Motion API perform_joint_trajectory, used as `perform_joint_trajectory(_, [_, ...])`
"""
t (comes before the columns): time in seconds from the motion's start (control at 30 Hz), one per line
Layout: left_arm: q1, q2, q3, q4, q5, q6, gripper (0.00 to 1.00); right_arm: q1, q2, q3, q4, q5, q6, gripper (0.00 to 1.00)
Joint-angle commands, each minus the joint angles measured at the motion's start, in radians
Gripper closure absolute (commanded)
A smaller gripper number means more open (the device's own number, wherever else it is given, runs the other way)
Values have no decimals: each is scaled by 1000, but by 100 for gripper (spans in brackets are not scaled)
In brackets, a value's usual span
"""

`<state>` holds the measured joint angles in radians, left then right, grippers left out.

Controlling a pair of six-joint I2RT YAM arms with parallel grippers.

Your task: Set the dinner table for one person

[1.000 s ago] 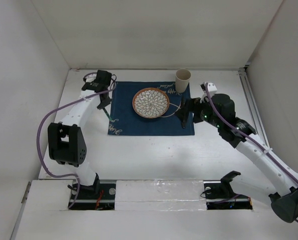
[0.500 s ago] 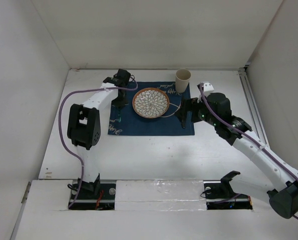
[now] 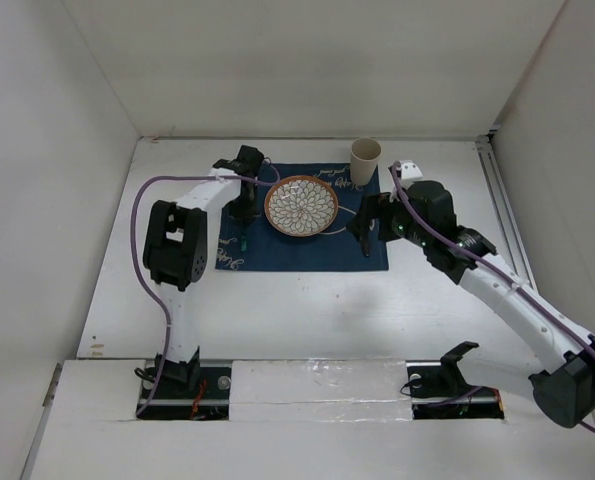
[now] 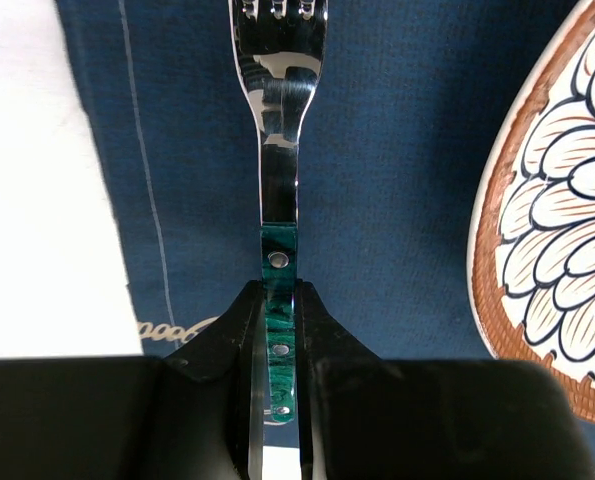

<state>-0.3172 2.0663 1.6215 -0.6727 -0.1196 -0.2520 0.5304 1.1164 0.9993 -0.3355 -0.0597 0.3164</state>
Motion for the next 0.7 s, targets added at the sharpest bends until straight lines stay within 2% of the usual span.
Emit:
perform_joint_trajectory(0.0, [1,-6,5,4,17,-35,100,3,-18,48,15,0,-13,0])
perform_joint_trajectory(0.37, [1,-17,-64,15,-21,-76,100,12,-46,59,-14,-9,6,0])
perform_joint_trajectory(0.67, [1,-28,-64,15,-22,-76,100,23,-73,59,-23,9,15,0])
